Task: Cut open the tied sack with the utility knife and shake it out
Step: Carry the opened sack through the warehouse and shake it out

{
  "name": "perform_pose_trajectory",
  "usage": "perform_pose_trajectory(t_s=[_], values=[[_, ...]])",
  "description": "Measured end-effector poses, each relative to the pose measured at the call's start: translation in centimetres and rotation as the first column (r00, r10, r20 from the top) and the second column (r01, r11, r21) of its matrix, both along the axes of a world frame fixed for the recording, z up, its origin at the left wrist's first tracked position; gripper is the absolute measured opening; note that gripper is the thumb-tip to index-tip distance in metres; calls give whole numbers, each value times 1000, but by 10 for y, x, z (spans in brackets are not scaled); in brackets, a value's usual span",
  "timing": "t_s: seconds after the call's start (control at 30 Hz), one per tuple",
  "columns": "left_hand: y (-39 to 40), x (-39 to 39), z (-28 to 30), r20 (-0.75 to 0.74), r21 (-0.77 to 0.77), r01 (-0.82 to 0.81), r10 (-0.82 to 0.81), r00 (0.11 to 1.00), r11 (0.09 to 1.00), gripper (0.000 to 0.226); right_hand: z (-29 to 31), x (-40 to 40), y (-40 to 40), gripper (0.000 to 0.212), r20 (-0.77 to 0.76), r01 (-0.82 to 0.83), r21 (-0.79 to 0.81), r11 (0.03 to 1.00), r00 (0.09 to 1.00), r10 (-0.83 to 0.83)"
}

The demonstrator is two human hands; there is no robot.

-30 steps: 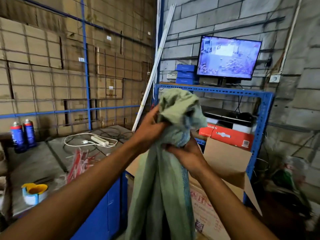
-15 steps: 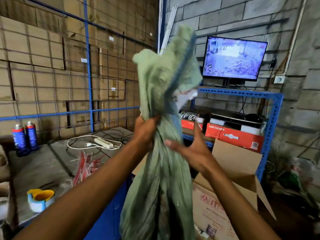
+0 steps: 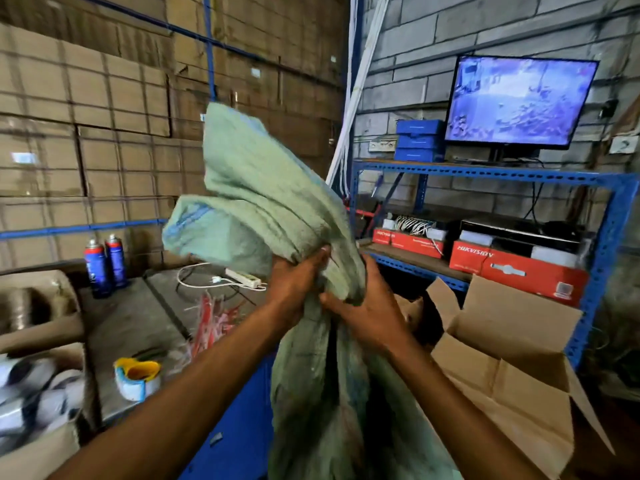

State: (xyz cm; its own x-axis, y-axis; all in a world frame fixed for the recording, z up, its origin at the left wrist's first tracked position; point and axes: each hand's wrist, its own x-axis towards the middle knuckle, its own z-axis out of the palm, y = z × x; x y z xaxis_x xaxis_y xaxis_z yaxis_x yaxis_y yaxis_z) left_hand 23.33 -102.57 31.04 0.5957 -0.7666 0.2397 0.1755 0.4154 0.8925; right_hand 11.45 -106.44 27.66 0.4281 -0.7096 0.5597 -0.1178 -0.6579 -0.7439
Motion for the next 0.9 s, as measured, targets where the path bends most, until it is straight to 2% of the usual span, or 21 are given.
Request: perform_pose_trajectory(t_s=[0.03,0.07,0.1,0.13,0.17,0.23,0.3,0.33,0.37,0.4,0.43,0.47,0.5,0.53,0.57,0.6,0.67,0.7,0.77,0.83,0.9], values=[[0,10,5,-82,-26,-8,6,997,1000,42,-14,1,2,117,-55,18,27,999,998,-17],[2,19,9,-166,-37,29,-34,986,999,39,-28,4,7,130,-122,-10,51,999,992,16],[3,23,13,-220,-35,99,-104,970,994,38,-39,10,8,130,-148,-65,78,995,986,76],[10,26,13,-251,-20,163,-163,954,986,38,-46,18,7,115,-111,-116,95,989,986,126],[18,27,11,-235,16,202,-193,953,979,38,-47,24,5,89,-49,-118,99,988,991,123],[37,29,3,-97,171,130,-115,989,977,37,-33,30,-6,51,42,-28,70,997,999,25],[59,32,-7,150,354,-32,-24,988,935,41,-13,26,-24,40,54,55,78,995,997,-59],[68,31,-11,265,383,-103,-2,964,918,36,-6,24,-34,38,36,93,79,993,995,-97],[74,28,-14,363,345,-182,48,931,921,29,0,23,-43,37,17,125,64,990,992,-127],[78,25,-18,461,231,-290,158,873,929,22,6,21,-48,35,-1,136,50,989,991,-136],[81,22,-19,580,104,-430,297,759,897,23,12,21,-51,31,7,111,36,993,994,-111],[83,19,-21,692,14,-546,386,610,838,44,19,20,-48,27,25,39,28,999,999,-40],[83,14,-23,779,-16,-582,375,503,813,80,25,19,-44,23,51,-69,44,997,996,67],[79,10,-29,801,4,-520,309,513,854,111,30,19,-37,22,99,-189,90,978,979,180],[73,2,-37,785,27,-399,228,576,917,127,34,18,-27,23,173,-316,170,933,942,288],[66,-4,-46,758,14,-311,192,623,950,127,38,20,-16,27,253,-422,255,870,898,361],[54,-19,-66,633,-48,-382,324,703,923,103,40,17,0,39,324,-550,323,771,829,455],[54,-19,-70,572,-67,-432,389,722,900,88,40,18,3,44,287,-547,300,781,833,473],[66,-10,-71,471,-85,-580,545,693,810,68,37,7,6,64,107,-540,211,815,841,530],[86,4,-60,323,-89,-692,678,660,716,61,21,-12,7,102,-168,-484,208,850,839,518],[111,14,-49,184,-75,-732,731,657,677,57,-19,-19,23,133,-444,-440,211,873,753,486]])
